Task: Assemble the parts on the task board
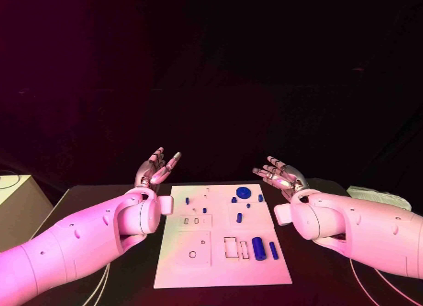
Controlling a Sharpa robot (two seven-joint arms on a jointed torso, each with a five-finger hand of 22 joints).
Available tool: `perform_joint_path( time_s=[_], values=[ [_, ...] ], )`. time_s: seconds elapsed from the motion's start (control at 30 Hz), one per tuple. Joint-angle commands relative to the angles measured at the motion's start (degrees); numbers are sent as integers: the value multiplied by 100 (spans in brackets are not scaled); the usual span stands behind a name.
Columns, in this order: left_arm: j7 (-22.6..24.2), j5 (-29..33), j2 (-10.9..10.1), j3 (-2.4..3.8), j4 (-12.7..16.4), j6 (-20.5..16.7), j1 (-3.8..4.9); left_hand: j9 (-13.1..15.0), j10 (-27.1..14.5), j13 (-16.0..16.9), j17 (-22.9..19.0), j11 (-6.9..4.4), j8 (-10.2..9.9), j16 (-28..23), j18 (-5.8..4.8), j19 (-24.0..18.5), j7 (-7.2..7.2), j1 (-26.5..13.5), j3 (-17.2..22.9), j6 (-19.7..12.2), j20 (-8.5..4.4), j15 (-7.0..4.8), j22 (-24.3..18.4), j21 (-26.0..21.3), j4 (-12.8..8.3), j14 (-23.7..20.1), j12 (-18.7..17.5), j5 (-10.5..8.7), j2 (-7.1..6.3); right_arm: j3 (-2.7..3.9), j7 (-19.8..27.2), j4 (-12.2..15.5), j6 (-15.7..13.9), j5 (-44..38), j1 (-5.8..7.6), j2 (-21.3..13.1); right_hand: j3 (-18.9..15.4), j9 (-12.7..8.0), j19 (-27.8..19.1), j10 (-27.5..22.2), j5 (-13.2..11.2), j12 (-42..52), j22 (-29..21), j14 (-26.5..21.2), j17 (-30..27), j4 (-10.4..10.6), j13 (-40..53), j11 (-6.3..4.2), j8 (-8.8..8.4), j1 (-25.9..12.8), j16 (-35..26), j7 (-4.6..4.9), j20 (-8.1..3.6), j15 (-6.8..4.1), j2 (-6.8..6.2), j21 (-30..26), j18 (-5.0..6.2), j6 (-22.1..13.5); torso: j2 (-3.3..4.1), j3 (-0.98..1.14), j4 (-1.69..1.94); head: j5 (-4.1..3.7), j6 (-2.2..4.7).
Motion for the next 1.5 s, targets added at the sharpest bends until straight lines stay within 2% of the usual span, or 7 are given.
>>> perform_joint_path(
  time_s=[0.03, 0.3, 0.47, 0.6, 0.77, 1.07, 1.5],
  values=[
    [-90, -392, 110, 80, -240, 1015, -27, 15, 5, 11, 10, 66, 42, 34, 107, 10, 699, 257, 87, 44, 86, 82, 8, 29, 43, 20, 39, 44, -13, -80, -546, -161, 1012, -235, 92, 40, 73, 9, 10, 26, 40, 29, 8, 35, 10, -8, 9, 58, 37, 154, 36, 985, 56, 58, -7, 36, 103, 61, 0, 0, 0, 1, -1],
    [-119, -443, 58, 135, -394, 1214, -43, 41, 62, 23, 25, 126, 67, 50, 116, 34, 755, 273, 76, 95, 97, 91, 16, 40, 60, 68, 53, 44, -3, -140, -420, -349, 922, -1402, 206, -16, 184, 157, 483, 792, 29, 146, 73, 962, 158, -154, 82, 95, 254, 342, 256, 973, 51, 67, 15, 150, 143, 811, 2, 3, 3, -12, -139],
    [-113, -503, -64, 135, -322, 1353, -43, 181, 621, 106, 193, 367, 217, 258, 2, 391, 924, 323, 74, 399, 131, 241, 89, 173, 77, 672, 178, 51, 35, -138, -304, -535, 707, -2677, 244, 13, 385, 560, 3059, 3650, 53, 635, 346, 3587, 539, -294, 249, -163, 946, 646, 970, 884, 21, -292, -98, 844, 512, 2873, 6, 7, 9, -11, -194],
    [-150, -755, -251, 132, -169, 1539, -42, 717, 3495, 435, 1043, 299, 891, 1741, 424, 3420, 939, 307, 76, 1782, 97, -174, 672, 1410, 115, 3981, 976, 48, 18, -137, -366, -745, 544, -3811, 285, 79, 637, 740, 3906, 4478, 274, 639, 363, 4556, 727, -317, 229, -412, 1266, 754, 1260, 669, -122, -592, -366, 1102, 665, 3917, 8, 5, 6, -11, -242],
    [-242, -1087, -579, 125, 187, 1745, -39, 1223, 4988, 526, 1477, -3, 1645, 2339, 580, 4393, 757, 304, 76, 3401, -92, -536, 761, 1831, 172, 5140, 1302, 53, -25, -137, -648, -922, 447, -5052, 375, 168, 460, 924, 4888, 5495, 274, 690, 678, 5720, 1148, -402, 272, -746, 1499, 924, 1703, 422, -613, -1046, -511, 1792, 645, 4584, 57, 3, 1, 1, -264],
    [-393, -1428, -1118, 122, 919, 1927, -37, 1282, 5648, 557, 2184, -215, 1671, 3190, 567, 5139, 584, 423, 122, 3796, -413, -816, 893, 2279, 164, 5822, 1307, 53, -169, -136, -1206, -1206, 637, -6500, 613, 364, 82, 1174, 5518, 6253, 308, 452, 1612, 6984, 2125, -400, 329, -1044, 1436, 974, 2369, 193, -1092, -1477, -614, 3294, 637, 5074, 286, 14, 30, -64, -190],
    [-427, -1515, -1570, 243, 1587, 2173, -48, 1337, 5905, 574, 3441, -341, 1537, 4908, 557, 5706, 487, 469, 235, 3947, -681, -1015, 1433, 3331, 150, 6170, 1157, 52, -226, -139, -1928, -1143, 1122, -7367, 924, 430, 566, 1521, 6512, 6702, 256, 618, 2715, 7410, 3902, -210, 928, -1247, 1113, 887, 4457, 62, -1293, -1696, -725, 4552, 566, 5044, 713, -32, 164, -176, -19]
  ],
)
